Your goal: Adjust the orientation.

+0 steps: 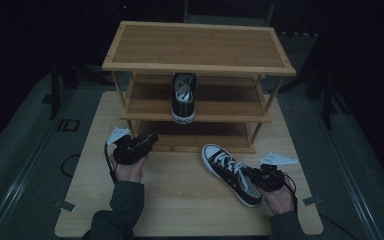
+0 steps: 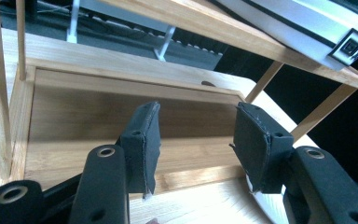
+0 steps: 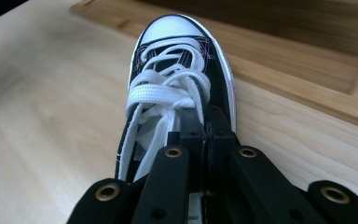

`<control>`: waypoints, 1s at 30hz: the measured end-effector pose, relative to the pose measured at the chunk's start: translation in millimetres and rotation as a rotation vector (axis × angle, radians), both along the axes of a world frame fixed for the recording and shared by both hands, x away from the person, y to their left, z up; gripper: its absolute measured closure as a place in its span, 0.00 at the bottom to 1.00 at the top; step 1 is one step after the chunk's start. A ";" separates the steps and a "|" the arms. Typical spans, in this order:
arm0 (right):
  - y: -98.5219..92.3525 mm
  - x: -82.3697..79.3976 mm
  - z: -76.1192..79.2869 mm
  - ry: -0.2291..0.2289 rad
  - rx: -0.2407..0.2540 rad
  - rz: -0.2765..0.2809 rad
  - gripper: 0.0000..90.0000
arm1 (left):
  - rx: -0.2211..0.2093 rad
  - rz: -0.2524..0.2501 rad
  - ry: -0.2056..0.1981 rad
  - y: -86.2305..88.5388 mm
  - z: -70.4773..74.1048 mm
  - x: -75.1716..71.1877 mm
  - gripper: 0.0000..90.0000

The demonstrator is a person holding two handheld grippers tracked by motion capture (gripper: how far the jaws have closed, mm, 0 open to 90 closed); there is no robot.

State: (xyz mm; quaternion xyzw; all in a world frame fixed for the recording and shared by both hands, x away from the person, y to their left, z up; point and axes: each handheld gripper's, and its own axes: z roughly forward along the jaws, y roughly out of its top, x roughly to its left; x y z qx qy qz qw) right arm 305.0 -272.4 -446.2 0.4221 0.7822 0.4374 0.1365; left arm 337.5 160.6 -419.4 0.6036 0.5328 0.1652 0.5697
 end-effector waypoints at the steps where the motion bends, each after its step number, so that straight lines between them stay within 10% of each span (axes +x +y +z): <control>1: 0.0 0.0 0.0 0.000 0.000 0.000 0.99 | 0.000 0.000 0.000 0.0 0.0 0.0 0.57; 12: -7.5 18.6 -1.8 0.031 0.011 -0.233 0.98 | 0.008 -0.004 0.009 -1.7 -2.8 0.0 0.57; 30: -16.4 20.5 -3.7 0.069 -0.042 -0.172 0.89 | 0.013 0.003 0.010 0.1 -3.6 -1.4 0.57</control>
